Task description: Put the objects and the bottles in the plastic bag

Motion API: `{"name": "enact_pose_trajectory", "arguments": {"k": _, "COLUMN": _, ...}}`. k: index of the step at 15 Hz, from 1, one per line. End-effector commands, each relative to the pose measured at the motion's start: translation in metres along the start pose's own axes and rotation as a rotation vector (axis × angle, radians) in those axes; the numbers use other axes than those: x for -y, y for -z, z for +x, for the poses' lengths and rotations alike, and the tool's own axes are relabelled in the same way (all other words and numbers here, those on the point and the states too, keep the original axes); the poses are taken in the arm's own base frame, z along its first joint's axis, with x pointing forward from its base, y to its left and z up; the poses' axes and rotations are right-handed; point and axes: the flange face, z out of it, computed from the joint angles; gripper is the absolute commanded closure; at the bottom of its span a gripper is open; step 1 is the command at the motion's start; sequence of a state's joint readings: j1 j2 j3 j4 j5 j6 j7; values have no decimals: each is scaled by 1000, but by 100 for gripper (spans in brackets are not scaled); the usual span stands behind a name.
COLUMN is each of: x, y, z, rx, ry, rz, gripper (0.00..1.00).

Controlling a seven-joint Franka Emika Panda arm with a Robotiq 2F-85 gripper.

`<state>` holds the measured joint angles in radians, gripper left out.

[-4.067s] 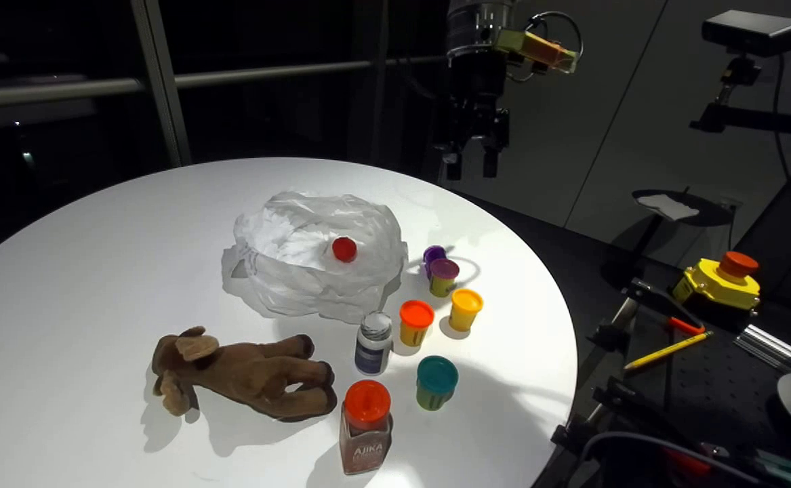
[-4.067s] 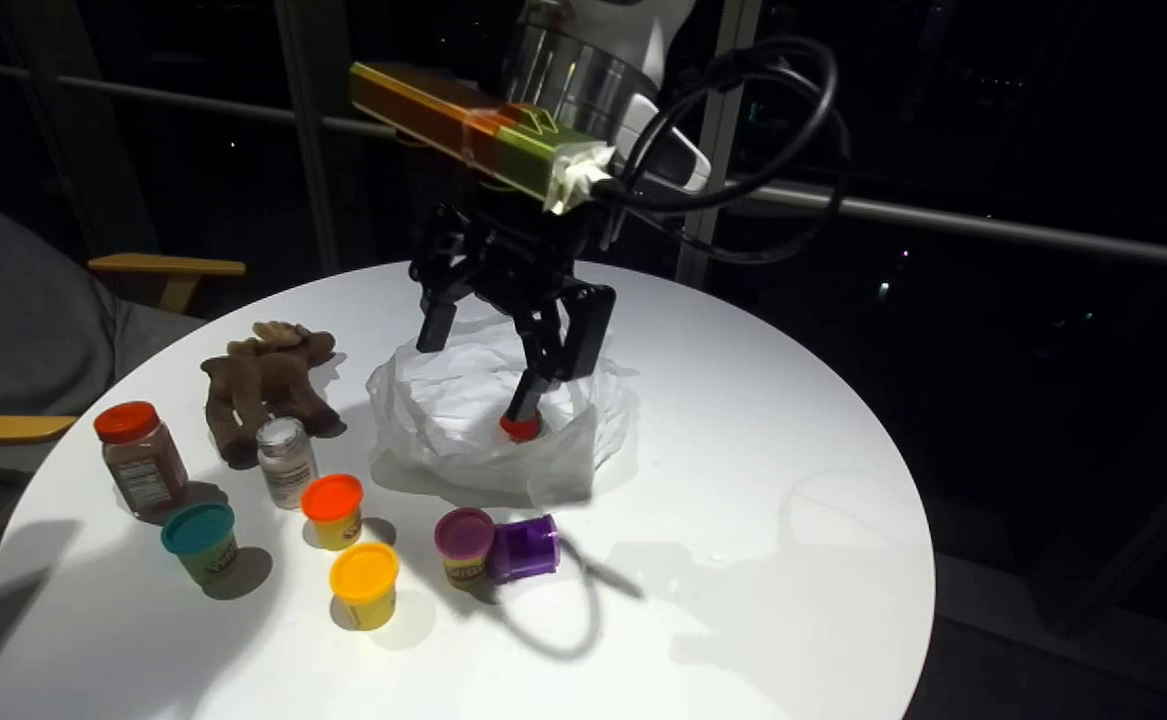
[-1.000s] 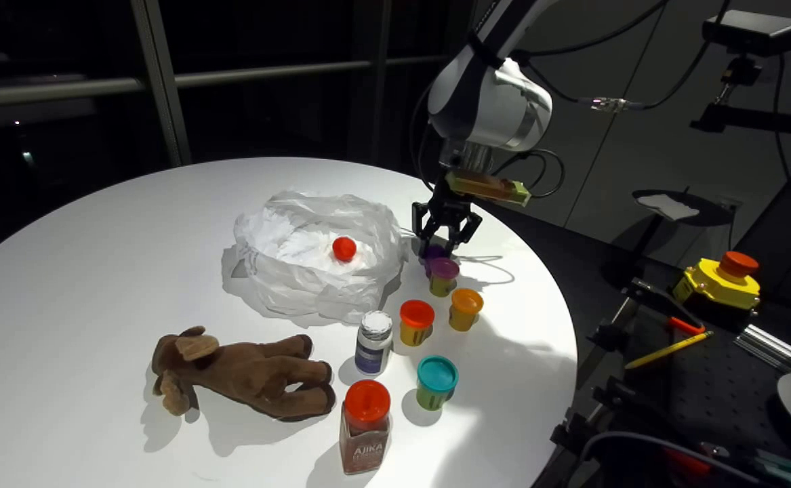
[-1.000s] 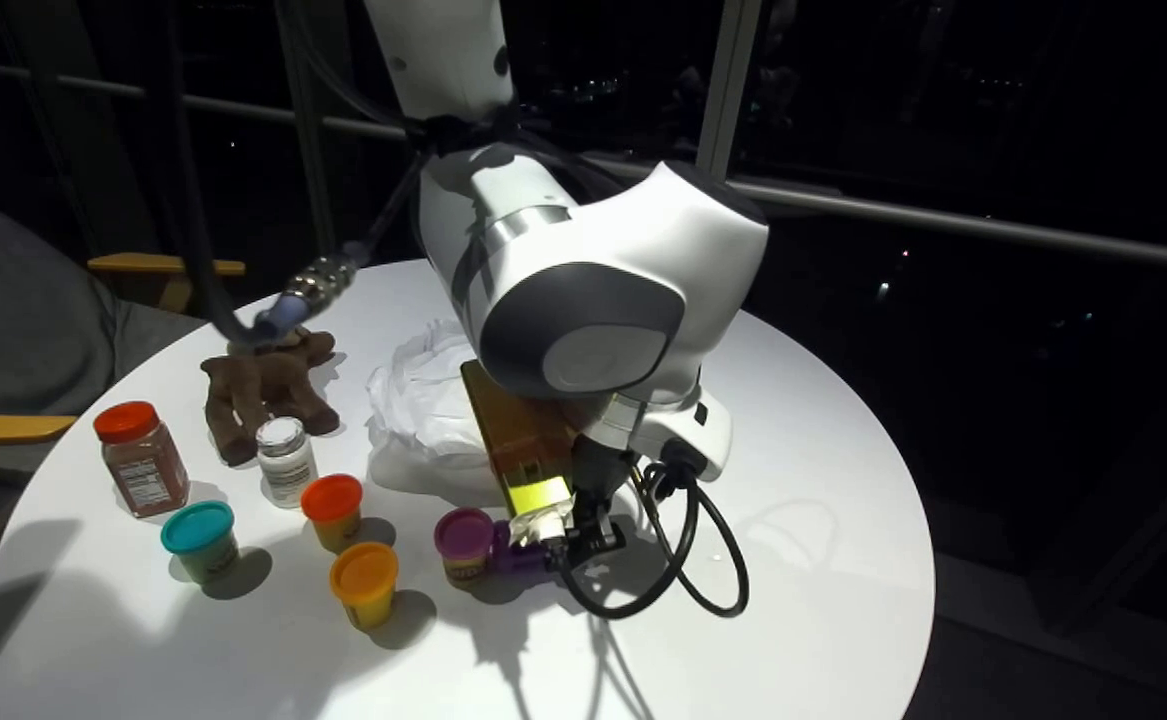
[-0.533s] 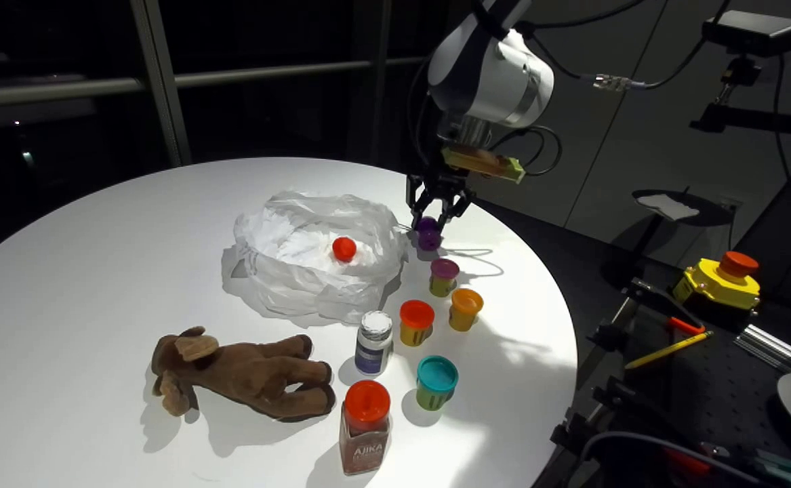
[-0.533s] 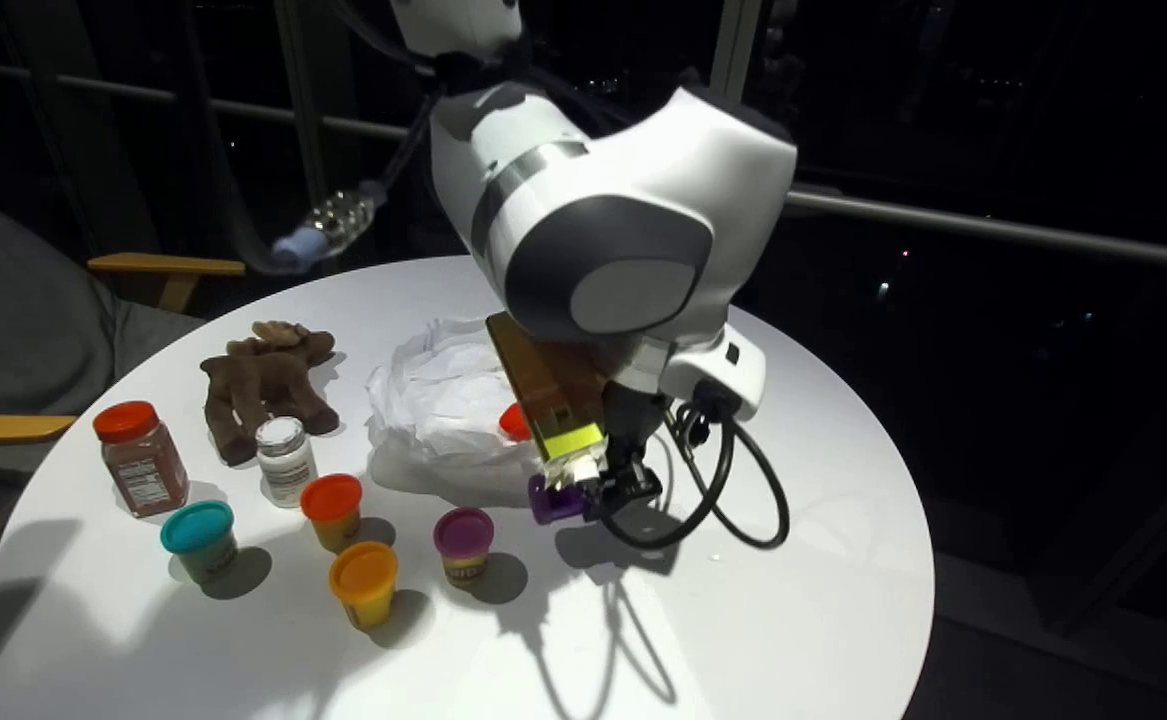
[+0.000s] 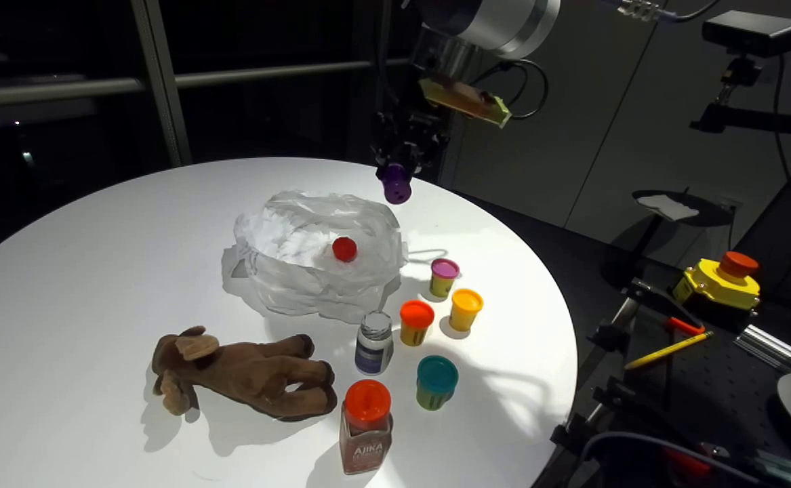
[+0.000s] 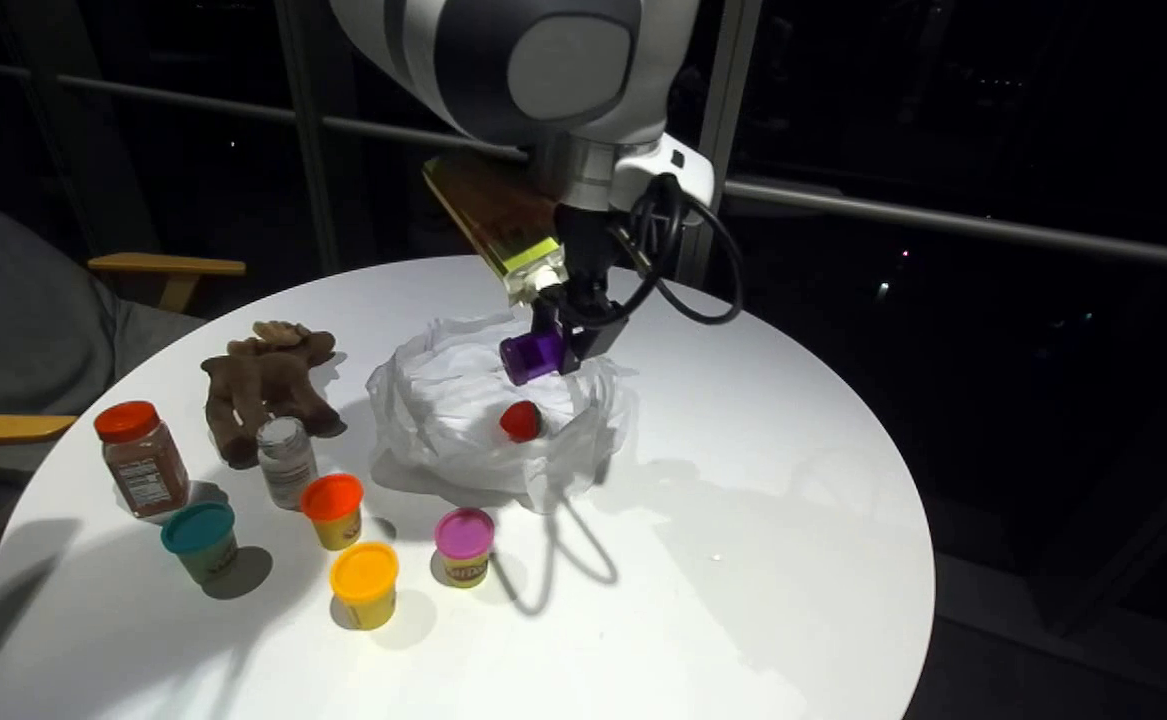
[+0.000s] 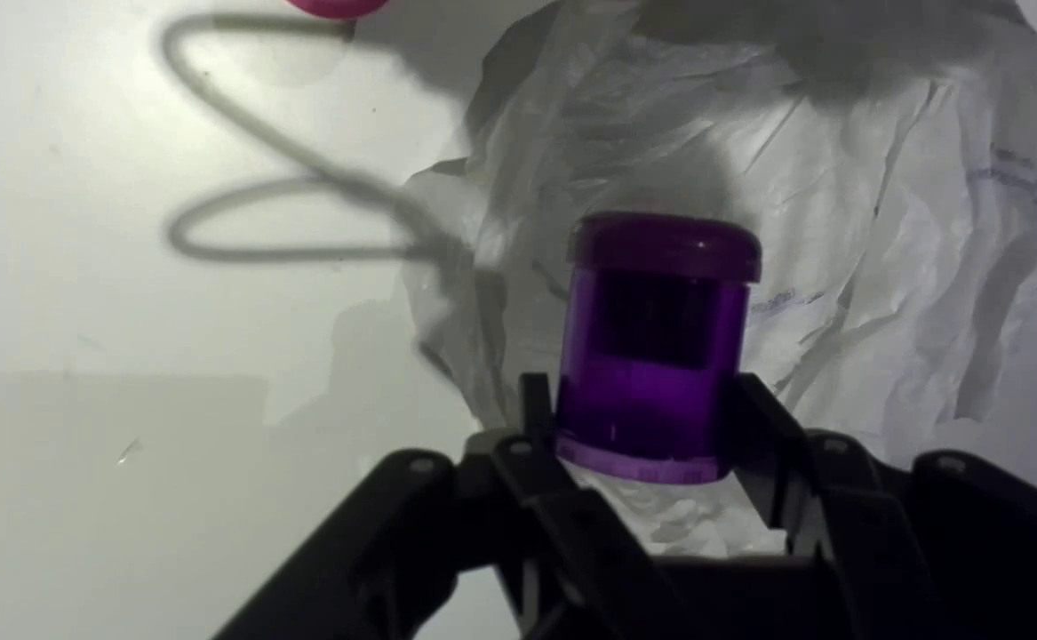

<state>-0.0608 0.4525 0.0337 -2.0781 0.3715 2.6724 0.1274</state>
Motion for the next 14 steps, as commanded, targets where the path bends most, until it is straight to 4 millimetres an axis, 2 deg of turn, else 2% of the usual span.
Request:
{"name": "enact_pose_trajectory", "arguments": {"k": 1, "x": 30, "y": -23, "z": -19, "rx": 100, "ry": 56, "rz": 19, "gripper": 74}}
{"name": "enact_pose_trajectory", "arguments": {"k": 4, "x": 40, "y": -55, "z": -32, "rx": 148, "ry": 65, "rz": 13, "gripper": 74}}
{"name": "enact_pose_trajectory", "arguments": {"k": 6, "x": 42, "y": -73, "z": -32, "rx": 130, "ry": 67, "rz": 17, "gripper": 74}}
{"name": "enact_pose_trajectory", "arguments": {"k": 10, "x": 43, "y": -91, "z": -23, "rx": 54, "ry": 58, "rz": 32, "gripper": 74}}
{"name": "enact_pose_trajectory", "arguments": {"k": 14, "x": 37, "y": -98, "z": -10, "rx": -35, "ry": 61, "rz": 18, "gripper": 74}}
